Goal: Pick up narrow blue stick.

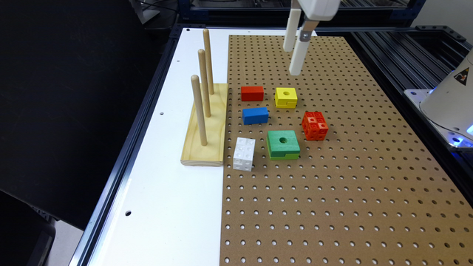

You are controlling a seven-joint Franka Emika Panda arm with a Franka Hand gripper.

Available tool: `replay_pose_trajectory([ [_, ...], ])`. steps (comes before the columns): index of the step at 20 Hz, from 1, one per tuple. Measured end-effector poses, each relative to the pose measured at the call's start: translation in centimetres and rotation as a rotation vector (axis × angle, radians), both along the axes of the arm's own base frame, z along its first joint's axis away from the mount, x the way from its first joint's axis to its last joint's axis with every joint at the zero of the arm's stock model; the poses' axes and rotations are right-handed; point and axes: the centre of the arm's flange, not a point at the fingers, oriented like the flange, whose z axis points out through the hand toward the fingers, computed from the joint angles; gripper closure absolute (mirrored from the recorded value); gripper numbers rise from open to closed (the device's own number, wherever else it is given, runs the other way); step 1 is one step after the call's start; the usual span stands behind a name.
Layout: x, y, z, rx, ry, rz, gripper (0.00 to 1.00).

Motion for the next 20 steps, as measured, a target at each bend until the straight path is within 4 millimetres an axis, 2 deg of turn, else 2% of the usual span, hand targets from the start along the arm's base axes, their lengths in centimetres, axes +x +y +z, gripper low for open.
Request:
replay_pose_trajectory([
  [5, 0.9, -0.2, -0.1, 0.001, 0.001, -0.004, 0.00],
  [14, 1.0, -0.2, -0.1, 0.001, -0.001, -0.004, 0.00],
  [20, 1.7, -0.2, -1.9, 0.002, -0.005, -0.005, 0.00],
])
